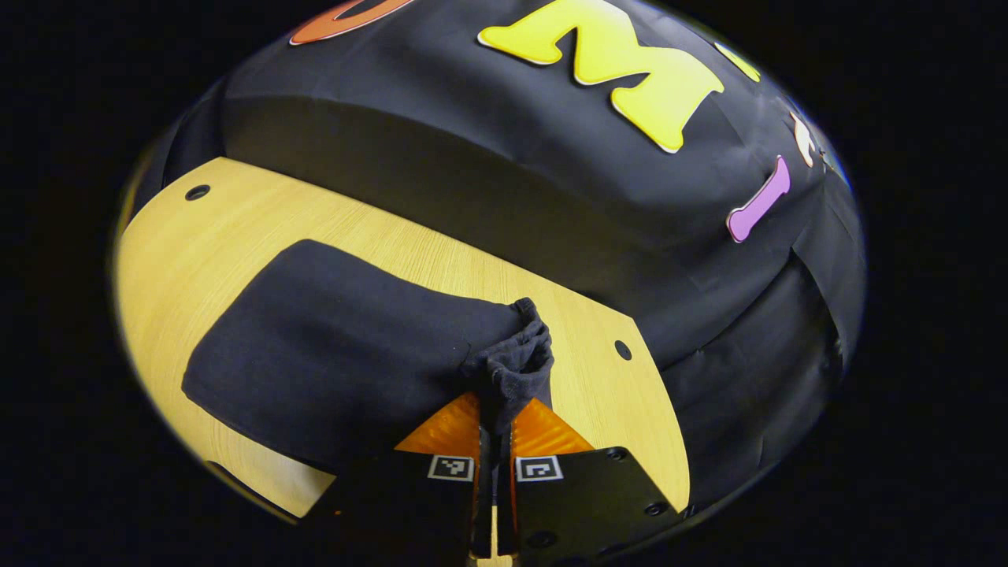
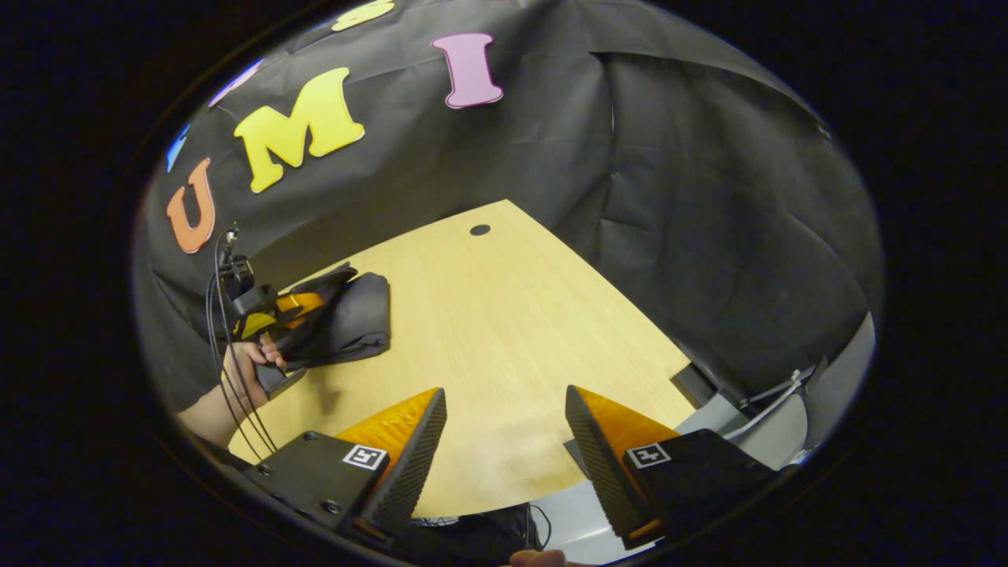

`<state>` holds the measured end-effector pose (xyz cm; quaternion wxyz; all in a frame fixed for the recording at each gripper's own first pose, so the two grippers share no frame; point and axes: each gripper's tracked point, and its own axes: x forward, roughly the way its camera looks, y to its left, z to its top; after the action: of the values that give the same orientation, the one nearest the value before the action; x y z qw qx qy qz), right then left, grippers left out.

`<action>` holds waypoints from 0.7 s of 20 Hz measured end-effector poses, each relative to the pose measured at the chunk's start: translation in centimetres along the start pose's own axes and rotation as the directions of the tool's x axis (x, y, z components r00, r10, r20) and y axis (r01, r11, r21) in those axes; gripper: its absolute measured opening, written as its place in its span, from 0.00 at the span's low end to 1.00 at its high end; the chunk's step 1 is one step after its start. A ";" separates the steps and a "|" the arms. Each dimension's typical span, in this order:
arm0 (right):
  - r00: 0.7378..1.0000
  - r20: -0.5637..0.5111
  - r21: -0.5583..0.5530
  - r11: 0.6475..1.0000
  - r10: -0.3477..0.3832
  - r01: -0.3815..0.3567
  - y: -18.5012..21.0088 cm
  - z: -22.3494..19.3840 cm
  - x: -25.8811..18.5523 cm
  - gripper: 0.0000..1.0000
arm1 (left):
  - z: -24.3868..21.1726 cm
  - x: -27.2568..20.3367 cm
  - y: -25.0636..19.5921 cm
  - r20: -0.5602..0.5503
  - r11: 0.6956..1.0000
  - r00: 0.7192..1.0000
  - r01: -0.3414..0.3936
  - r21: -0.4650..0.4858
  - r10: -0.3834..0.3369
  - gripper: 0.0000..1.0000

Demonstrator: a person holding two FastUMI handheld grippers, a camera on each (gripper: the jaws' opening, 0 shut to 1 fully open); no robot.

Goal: Grasp the waist and the cuffs of the jeans and fold them to make the two legs overlap; first hold the waist and fold one-third of the jeans toward the cuffs, then hold the cuffs and fold the remaining one-third in the same direction to finish folding.

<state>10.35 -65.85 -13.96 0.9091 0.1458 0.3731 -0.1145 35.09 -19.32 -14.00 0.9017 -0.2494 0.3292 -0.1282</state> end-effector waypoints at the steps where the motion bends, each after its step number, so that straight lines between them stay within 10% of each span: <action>1: 1.000 -0.005 -0.004 1.000 -0.001 0.001 0.0 0.0 0.1 0.94 | -0.5 0.2 0.3 -0.013 1.000 1.000 -0.003 -0.017 0.003 0.06; 5: 1.000 -0.018 -0.011 1.000 0.003 -0.003 0.4 0.3 0.6 0.94 | -1.5 0.9 0.4 -0.057 0.996 0.998 0.004 -0.090 -0.009 0.18; 6: 1.000 -0.018 -0.013 1.000 0.006 -0.006 0.5 0.5 0.7 0.94 | -1.6 1.0 0.2 -0.059 0.996 0.998 0.008 -0.093 -0.014 0.37; 7: 1.000 -0.019 -0.013 1.000 0.007 -0.008 0.5 0.5 0.7 0.94 | -1.7 1.0 -0.1 -0.058 0.996 0.998 0.014 -0.091 -0.019 0.20; 12: 1.000 -0.004 -0.029 0.999 0.025 -0.025 1.7 1.2 0.7 0.94 | -2.0 -0.2 -2.9 -0.066 0.997 0.995 0.065 -0.047 -0.068 0.99; 14: 0.999 0.013 -0.031 0.999 0.038 -0.038 2.1 1.8 0.6 0.94 | -1.7 -1.1 -3.3 -0.064 0.996 0.995 0.077 -0.035 -0.079 0.99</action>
<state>12.57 -64.55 -12.81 0.9157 0.1379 0.3660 -0.0924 32.98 -22.32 -12.77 0.8807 -0.2723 0.3503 -0.1660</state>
